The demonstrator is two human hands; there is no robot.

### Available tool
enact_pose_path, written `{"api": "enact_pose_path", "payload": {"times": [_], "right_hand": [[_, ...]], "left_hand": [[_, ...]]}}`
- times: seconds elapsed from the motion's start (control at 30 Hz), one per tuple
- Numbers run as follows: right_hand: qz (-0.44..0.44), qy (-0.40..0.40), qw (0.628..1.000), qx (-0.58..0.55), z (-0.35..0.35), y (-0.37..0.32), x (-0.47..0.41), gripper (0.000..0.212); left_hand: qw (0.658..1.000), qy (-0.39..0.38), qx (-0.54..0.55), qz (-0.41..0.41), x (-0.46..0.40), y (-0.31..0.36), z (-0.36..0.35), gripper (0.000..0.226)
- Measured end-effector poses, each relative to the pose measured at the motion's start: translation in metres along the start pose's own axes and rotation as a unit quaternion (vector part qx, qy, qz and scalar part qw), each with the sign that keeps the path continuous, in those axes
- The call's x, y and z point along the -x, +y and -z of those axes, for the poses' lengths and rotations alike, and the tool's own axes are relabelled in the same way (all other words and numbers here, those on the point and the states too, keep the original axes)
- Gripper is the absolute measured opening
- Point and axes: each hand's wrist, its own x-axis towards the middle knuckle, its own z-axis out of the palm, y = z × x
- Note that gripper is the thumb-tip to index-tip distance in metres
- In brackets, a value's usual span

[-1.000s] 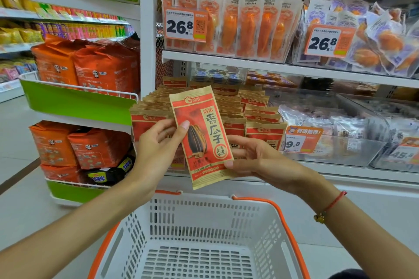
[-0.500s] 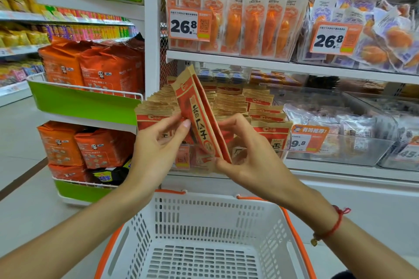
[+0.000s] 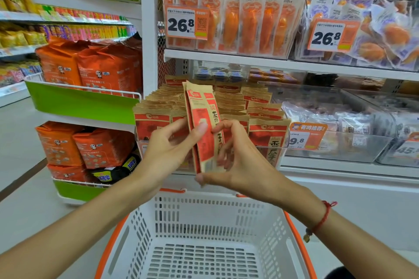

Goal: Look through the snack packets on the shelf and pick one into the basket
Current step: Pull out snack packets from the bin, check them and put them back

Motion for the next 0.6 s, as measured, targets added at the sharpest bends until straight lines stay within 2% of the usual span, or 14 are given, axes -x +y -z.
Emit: {"api": "enact_pose_path", "payload": {"times": [0.13, 0.27, 0.37, 0.47, 0.6], "right_hand": [[-0.009, 0.069, 0.997, -0.029, 0.007, 0.005, -0.005, 0.078], [-0.033, 0.164, 0.985, -0.045, 0.014, 0.006, -0.009, 0.066], [-0.061, 0.200, 0.977, -0.034, 0.020, 0.009, -0.011, 0.048], [-0.077, 0.220, 0.972, -0.024, 0.025, 0.014, -0.013, 0.027], [-0.097, 0.247, 0.964, -0.030, 0.031, 0.019, -0.015, 0.023]], "left_hand": [[0.998, 0.056, -0.016, 0.000, -0.005, -0.001, 0.004, 0.019], [0.997, 0.061, -0.027, 0.025, -0.008, -0.003, 0.005, 0.024], [0.997, 0.046, -0.047, 0.031, -0.009, -0.005, 0.004, 0.020], [0.995, 0.024, -0.093, 0.030, -0.009, -0.008, 0.003, 0.028], [0.991, -0.011, -0.128, 0.035, -0.007, -0.010, 0.001, 0.029]]}}
